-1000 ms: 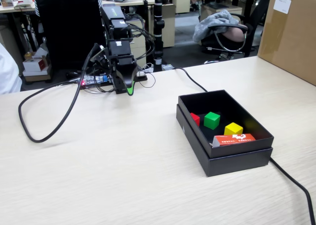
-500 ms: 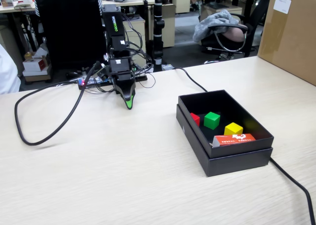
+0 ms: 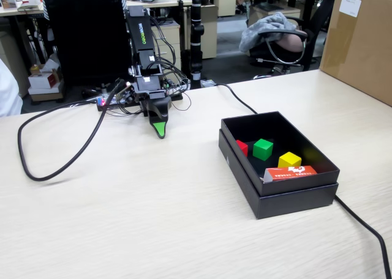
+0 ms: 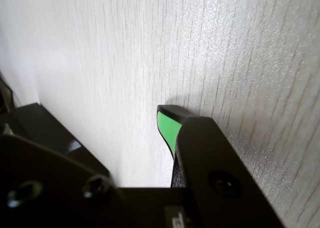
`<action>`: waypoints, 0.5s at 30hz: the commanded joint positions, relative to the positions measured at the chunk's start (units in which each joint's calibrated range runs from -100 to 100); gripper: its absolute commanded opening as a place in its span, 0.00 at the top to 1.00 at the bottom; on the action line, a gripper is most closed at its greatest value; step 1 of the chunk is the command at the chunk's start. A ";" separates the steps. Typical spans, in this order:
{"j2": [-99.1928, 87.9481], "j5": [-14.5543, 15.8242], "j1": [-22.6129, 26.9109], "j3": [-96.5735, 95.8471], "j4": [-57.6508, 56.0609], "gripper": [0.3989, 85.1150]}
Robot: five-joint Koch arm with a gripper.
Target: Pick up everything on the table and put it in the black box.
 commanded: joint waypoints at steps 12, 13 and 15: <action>0.00 -1.42 0.24 -2.50 -0.50 0.42; 0.00 -1.42 0.24 -2.50 -0.50 0.42; 0.00 -1.42 0.24 -2.50 -0.50 0.42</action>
